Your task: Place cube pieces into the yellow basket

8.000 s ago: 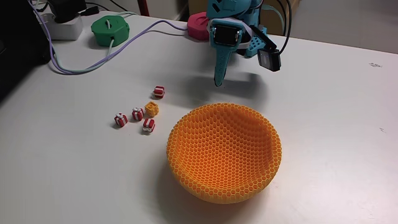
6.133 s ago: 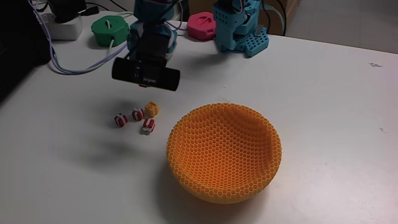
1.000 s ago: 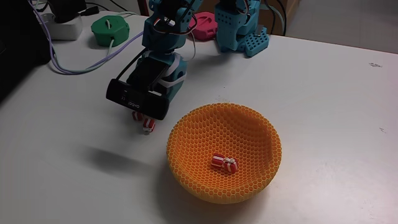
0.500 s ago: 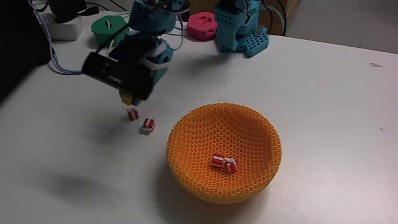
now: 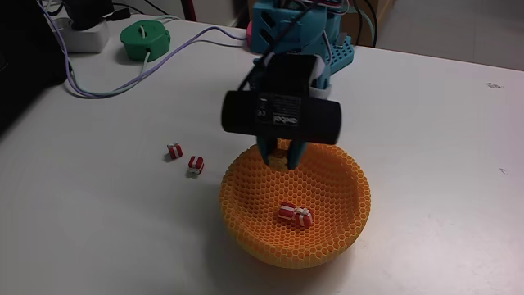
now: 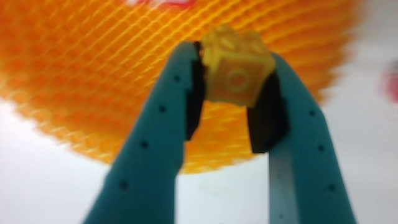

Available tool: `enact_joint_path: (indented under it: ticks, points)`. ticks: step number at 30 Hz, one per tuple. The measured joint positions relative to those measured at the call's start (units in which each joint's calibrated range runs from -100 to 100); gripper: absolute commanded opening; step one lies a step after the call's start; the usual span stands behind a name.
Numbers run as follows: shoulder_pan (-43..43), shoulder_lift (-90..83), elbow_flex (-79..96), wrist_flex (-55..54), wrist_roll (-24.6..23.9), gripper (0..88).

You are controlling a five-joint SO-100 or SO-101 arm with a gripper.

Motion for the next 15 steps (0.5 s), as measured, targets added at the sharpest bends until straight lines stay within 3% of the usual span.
enact_joint_path:
  ticks: [1,3,6,11,15]
  points:
    - [-1.35,0.00,0.79,0.00,0.05,46.2]
    - [-3.09,0.00,0.99,0.11,1.81,55.0]
    - [-3.38,-0.98,1.77,0.22,5.57,58.0]
    - [-2.51,-2.66,2.17,0.00,7.72,59.2]
    - [3.38,-4.82,2.76,-2.33,11.82,57.4]
